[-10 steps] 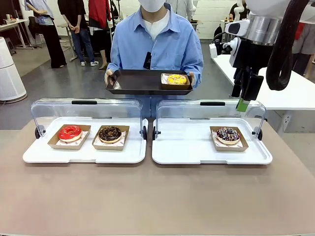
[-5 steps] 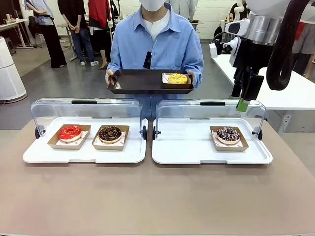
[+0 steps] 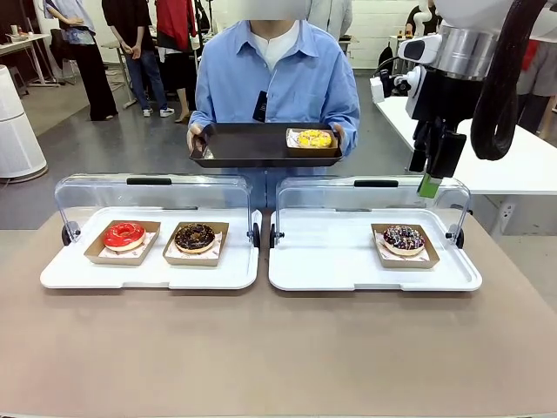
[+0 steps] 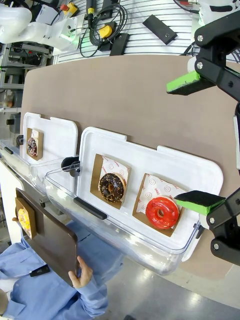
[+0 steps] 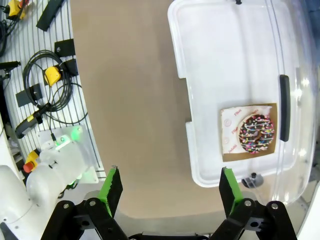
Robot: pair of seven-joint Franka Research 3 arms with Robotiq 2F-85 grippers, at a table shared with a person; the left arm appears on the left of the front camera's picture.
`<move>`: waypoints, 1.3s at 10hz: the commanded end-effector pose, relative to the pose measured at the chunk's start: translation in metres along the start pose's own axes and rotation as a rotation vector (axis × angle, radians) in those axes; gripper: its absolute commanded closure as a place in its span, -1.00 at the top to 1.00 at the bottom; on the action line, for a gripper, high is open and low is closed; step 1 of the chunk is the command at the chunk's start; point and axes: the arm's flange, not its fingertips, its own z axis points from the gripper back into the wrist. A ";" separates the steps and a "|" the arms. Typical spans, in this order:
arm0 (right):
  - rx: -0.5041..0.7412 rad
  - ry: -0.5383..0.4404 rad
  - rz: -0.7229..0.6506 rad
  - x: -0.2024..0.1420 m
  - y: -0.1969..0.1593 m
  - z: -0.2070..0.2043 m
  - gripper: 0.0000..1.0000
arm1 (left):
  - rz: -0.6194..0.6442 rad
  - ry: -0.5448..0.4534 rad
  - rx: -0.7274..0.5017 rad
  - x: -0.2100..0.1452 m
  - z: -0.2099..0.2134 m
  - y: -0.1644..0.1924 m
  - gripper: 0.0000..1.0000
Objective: Provide the desired donut to the person.
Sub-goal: Pick up and lift the Paper togo box containing the Donut pointed at by the person.
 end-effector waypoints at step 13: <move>-0.017 -0.941 0.226 -0.281 -0.049 -0.034 1.00 | -0.003 -0.009 0.001 0.000 0.001 -0.001 1.00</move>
